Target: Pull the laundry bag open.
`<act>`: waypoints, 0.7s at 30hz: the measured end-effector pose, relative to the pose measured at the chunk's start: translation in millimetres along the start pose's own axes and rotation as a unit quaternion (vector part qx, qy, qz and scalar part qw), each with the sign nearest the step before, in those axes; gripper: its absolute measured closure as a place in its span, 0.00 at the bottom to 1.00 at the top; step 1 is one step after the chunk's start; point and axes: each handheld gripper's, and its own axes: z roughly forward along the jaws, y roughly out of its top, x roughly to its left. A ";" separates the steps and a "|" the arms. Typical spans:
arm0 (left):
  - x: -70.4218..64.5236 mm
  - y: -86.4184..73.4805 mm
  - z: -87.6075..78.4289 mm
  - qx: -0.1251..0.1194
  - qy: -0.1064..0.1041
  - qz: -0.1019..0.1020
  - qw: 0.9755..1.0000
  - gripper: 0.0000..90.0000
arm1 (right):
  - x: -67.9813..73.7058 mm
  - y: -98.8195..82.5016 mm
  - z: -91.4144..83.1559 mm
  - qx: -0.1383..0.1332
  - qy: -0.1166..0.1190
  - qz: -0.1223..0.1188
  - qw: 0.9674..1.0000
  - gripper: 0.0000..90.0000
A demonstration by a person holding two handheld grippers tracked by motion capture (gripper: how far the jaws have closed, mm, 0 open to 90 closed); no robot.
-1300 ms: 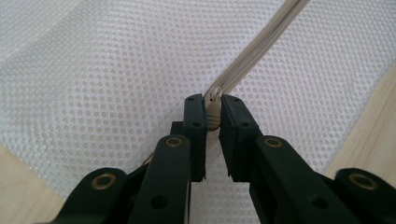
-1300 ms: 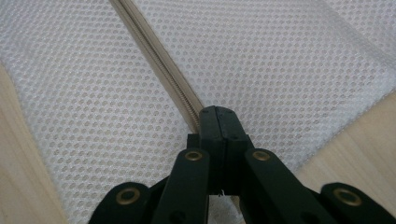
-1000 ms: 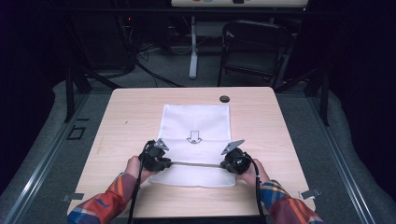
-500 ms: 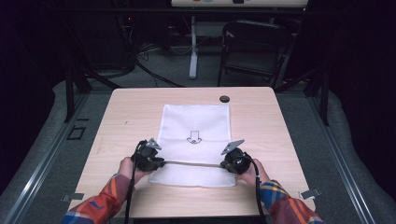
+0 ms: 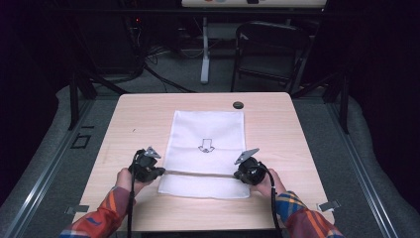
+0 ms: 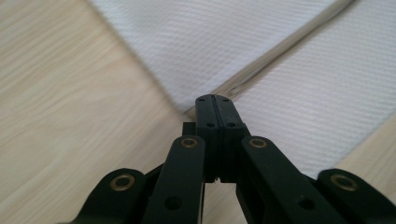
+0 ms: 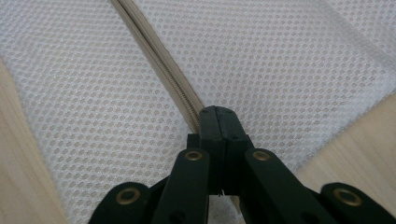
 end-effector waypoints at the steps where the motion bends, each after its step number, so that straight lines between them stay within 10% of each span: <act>1: 3.4 -2.3 -1.4 0.001 0.000 -0.007 1.000 1.00 | -0.5 -0.6 0.2 -0.004 0.001 0.002 1.000 1.00; 6: 2.9 -5.3 -2.6 -0.010 0.002 -0.011 1.000 0.98 | -1.3 0.4 -0.2 0.003 0.003 -0.002 1.000 1.00; 14: -12.9 9.6 13.3 0.006 -0.012 0.039 0.999 0.70 | -0.5 -0.5 0.7 -0.007 0.001 0.005 1.000 1.00; 21: -28.5 5.2 27.5 0.042 0.012 0.117 0.992 0.93 | -0.9 -0.1 -0.1 0.000 0.000 -0.001 1.000 1.00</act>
